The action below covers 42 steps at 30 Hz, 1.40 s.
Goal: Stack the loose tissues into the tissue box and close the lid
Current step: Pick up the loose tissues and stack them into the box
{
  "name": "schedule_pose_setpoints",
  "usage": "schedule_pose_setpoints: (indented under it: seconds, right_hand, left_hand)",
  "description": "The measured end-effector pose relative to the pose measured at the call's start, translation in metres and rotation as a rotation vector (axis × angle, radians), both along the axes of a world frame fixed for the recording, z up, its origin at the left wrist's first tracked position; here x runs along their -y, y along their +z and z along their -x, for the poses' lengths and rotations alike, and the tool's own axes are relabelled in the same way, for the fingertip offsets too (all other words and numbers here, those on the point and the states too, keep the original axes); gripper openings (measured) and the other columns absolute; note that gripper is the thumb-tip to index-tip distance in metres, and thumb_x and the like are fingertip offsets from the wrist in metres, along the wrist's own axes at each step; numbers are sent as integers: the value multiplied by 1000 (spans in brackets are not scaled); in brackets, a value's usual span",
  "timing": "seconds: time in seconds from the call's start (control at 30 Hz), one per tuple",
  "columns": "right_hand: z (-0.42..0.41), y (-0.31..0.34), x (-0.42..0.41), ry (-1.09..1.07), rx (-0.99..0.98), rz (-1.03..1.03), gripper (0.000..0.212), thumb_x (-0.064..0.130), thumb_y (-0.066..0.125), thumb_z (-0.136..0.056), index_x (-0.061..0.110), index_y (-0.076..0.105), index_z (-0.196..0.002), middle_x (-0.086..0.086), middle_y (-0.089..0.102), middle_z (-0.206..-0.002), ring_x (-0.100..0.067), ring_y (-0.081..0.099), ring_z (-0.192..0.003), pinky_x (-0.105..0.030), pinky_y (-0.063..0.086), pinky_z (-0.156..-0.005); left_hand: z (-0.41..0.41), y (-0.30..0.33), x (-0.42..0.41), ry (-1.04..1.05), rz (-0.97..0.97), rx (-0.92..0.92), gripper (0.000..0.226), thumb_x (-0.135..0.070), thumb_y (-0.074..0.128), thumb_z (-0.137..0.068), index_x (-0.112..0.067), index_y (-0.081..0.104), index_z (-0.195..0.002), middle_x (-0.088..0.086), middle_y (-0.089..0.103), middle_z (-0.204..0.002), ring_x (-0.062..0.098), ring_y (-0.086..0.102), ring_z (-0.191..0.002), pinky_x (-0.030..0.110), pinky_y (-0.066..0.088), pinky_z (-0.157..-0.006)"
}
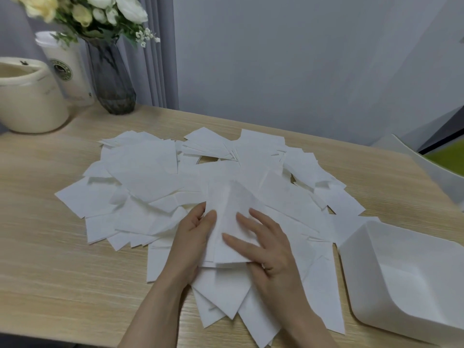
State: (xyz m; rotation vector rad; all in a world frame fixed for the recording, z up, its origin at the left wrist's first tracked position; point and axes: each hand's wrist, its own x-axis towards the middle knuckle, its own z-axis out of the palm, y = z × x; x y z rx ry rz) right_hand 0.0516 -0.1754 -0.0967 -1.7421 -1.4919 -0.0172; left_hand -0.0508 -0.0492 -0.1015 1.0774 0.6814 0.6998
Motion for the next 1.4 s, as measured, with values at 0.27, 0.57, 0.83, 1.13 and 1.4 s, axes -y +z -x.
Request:
schedule_pose_setpoints:
  seconds: [0.27, 0.57, 0.83, 1.13, 1.4]
  right_hand:
    - [-11, -14, 1, 77, 135, 95, 40, 25, 55, -84, 41, 65, -119, 6, 46, -146, -13, 27, -143, -35, 23, -111]
    - [-9, 24, 11, -227, -701, 138, 72, 58, 71, -74, 49, 39, -137, 31, 41, -137, 10, 42, -126, -12, 38, -98]
    - [-21, 38, 2, -316, -1141, 187, 55, 10, 72, -83, 22, 51, -132, -9, 73, -99, -18, 67, -73, -24, 50, -59]
    - [-21, 39, 6, -517, -907, -234, 17, 7, 62, -90, 22, 70, -90, 8, 72, -79, -8, 65, -75, -17, 51, -66]
    - [-7, 35, -16, -352, -1110, -36, 16, 4, 63, -90, 18, 71, -92, -3, 76, -85, -18, 71, -81, -35, 56, -78]
  left_hand:
    - [1, -2, 0, -28, 16, 32, 27, -15, 65, -91, -12, 64, -118, 10, 74, -108, 30, 71, -99, 42, 55, -82]
    - [-1, -8, 0, 43, 25, 55, 33, -1, 68, -87, -12, 63, -116, 11, 74, -106, 30, 71, -99, 43, 56, -85]
    - [-1, -7, 0, 50, 30, 54, 29, 1, 63, -88, -13, 64, -114, 10, 74, -106, 30, 71, -98, 42, 56, -83]
    - [-3, -6, 0, 54, 7, 47, 23, -6, 48, -100, -13, 66, -111, 5, 76, -102, 20, 71, -93, 29, 57, -79]
    - [-3, -2, 2, 121, -44, -16, 25, -17, 45, -103, -23, 69, -106, -7, 75, -105, 11, 69, -102, 29, 50, -88]
